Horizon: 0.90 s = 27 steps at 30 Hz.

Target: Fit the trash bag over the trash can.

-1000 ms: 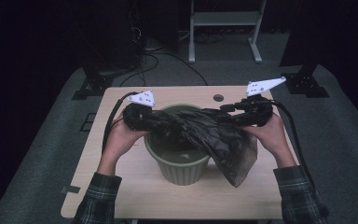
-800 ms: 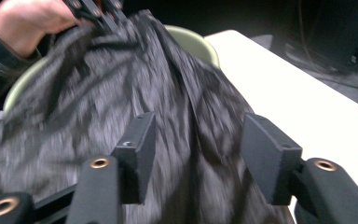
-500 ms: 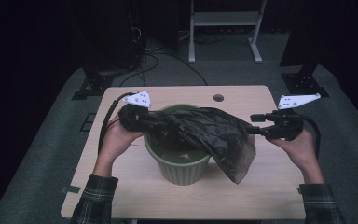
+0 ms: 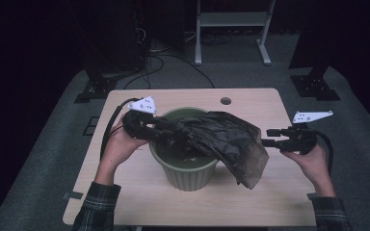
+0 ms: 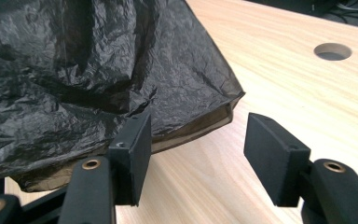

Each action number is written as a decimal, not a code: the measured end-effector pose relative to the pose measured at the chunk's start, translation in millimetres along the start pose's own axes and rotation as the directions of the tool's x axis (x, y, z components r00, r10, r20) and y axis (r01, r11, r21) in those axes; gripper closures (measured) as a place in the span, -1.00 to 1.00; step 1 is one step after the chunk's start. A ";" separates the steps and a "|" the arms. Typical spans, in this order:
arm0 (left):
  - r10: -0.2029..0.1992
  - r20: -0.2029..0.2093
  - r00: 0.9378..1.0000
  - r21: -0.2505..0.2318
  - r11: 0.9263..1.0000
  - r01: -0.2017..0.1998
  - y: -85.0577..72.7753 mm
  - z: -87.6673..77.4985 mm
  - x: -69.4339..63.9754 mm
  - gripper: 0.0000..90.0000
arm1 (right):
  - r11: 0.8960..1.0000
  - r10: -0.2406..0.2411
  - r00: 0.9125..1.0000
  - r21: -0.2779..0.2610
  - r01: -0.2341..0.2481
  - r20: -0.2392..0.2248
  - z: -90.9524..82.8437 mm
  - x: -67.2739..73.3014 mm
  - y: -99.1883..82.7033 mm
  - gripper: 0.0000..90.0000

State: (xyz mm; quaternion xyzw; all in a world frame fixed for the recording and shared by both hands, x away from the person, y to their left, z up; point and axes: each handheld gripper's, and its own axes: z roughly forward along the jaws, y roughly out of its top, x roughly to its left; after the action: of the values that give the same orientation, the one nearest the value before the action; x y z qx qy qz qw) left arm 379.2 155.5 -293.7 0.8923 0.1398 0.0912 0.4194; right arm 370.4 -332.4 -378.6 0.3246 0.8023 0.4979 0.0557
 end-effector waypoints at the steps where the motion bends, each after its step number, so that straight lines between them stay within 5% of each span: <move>1: -0.001 -0.007 1.000 -0.006 1.000 0.001 0.1 -0.6 -0.5 0.19 | 1.000 0.001 1.000 0.003 -0.001 -0.008 3.4 0.1 -0.2 -0.09; 8: 0.030 -0.043 0.999 -0.032 0.999 -0.031 6.7 -9.0 -6.2 -0.21 | 1.000 -0.014 0.998 -0.001 0.014 -0.066 20.2 7.0 6.8 -0.06; 14: 0.067 -0.044 0.997 -0.052 0.996 -0.069 21.3 -15.4 -12.6 -0.26 | 0.999 -0.033 0.995 -0.017 0.031 -0.094 24.5 14.6 16.6 -0.05; 27: 0.115 0.038 0.993 -0.031 0.993 -0.113 43.3 25.0 -27.8 -0.25 | 0.993 -0.096 0.982 -0.083 0.084 -0.163 20.7 38.4 49.3 -0.02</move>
State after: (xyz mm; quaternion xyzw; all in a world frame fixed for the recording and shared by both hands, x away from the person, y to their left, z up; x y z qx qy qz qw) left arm 367.4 101.9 -277.2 0.8943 0.0788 0.0990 0.4292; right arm 371.8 -280.0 -338.7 0.2428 0.7984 0.5505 0.0231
